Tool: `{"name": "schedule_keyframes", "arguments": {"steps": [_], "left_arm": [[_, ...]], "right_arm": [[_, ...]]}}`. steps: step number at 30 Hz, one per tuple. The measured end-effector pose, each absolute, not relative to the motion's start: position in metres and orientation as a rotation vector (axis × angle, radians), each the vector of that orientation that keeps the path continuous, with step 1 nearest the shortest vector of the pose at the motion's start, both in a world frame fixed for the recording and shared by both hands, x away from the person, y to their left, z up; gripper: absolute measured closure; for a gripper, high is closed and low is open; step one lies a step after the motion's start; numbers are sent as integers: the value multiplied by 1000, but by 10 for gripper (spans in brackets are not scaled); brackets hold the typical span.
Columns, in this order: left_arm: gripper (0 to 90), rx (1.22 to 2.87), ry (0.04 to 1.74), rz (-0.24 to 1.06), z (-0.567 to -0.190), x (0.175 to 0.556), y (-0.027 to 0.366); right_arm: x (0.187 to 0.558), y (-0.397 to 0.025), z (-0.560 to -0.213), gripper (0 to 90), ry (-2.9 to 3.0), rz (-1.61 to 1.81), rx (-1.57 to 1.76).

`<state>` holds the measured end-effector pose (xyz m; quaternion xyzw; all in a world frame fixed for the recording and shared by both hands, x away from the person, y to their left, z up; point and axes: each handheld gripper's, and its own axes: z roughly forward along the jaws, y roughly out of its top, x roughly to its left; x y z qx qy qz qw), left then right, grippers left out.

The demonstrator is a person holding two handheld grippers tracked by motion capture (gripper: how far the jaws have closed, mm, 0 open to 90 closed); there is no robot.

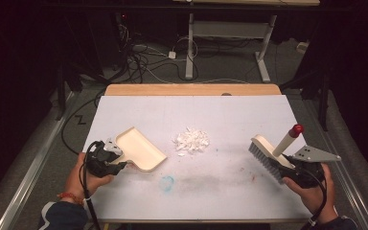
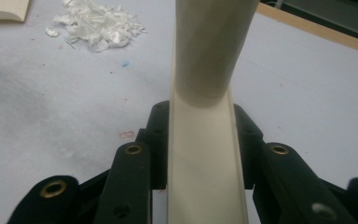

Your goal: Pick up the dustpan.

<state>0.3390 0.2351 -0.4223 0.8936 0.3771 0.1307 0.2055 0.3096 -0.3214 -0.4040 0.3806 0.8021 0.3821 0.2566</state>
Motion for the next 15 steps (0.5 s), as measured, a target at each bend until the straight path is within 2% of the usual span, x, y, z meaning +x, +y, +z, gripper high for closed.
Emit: {"name": "schedule_keyframes", "arguments": {"steps": [15], "left_arm": [[633, 2606, 920, 266, -413, 339, 231]], "right_arm": [[318, -320, -397, 682, 2147, 1054, 1038]]}}
